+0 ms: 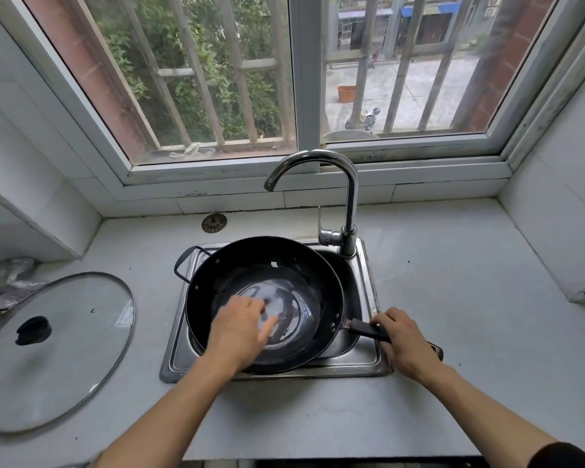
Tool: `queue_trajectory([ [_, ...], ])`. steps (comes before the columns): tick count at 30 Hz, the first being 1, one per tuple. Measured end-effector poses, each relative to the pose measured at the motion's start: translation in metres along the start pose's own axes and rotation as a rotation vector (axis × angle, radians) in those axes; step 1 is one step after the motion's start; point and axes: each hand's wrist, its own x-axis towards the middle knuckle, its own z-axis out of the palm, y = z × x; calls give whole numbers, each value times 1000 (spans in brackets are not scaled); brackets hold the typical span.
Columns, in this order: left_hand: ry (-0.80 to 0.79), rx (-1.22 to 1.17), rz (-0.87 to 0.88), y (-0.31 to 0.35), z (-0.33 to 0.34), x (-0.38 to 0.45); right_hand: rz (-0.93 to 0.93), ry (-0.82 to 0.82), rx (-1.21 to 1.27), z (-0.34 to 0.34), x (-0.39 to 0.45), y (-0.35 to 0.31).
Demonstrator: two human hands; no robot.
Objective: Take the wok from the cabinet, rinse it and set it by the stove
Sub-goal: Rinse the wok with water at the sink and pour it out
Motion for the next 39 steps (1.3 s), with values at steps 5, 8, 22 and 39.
queue_trajectory([
  [5,55,99,-141,-54,-21,23,82,-16,-18,5,2,-3],
  [8,43,131,-172,-84,-30,32,122,-26,-33,8,5,-6],
  [22,-50,21,-129,-154,-40,93,358,1,-139,23,16,-38],
  [39,5,-98,-208,-175,-25,122,233,-167,-103,23,37,-48],
])
